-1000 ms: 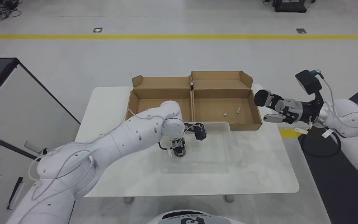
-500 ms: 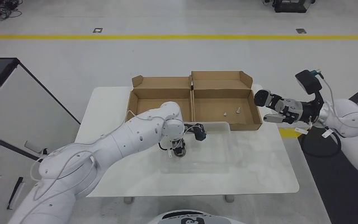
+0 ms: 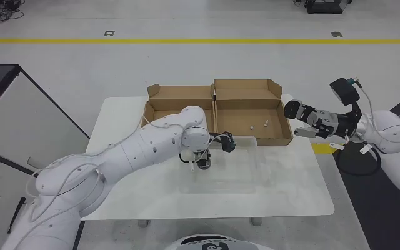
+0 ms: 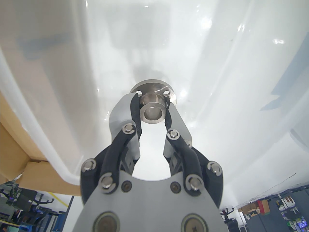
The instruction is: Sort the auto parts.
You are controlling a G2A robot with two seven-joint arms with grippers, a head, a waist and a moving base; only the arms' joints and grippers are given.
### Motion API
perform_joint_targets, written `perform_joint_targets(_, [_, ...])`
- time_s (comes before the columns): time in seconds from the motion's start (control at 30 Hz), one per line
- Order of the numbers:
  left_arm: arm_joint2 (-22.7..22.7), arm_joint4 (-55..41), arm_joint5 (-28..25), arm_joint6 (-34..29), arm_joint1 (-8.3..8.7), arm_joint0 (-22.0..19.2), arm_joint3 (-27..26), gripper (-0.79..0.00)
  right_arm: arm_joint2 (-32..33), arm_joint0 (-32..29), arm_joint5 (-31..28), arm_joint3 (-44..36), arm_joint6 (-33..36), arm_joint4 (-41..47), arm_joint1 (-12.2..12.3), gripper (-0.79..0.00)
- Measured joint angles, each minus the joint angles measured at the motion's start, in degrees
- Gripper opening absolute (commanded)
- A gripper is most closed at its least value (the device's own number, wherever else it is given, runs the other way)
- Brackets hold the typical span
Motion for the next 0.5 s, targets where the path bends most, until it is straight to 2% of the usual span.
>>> perform_joint_targets(0.27, [0.00,-6.11,2.44,-2.42,3.16,-3.82,-8.70,-0.785,0.00,0.00,0.00,0.00,0.00,0.00,0.00,0.000])
perform_joint_targets(0.5, [-0.89,-13.46,-0.81,0.80,7.09,-7.70,-13.32,-0.785,0.00,0.00,0.00,0.00,0.00,0.00,0.00,0.000])
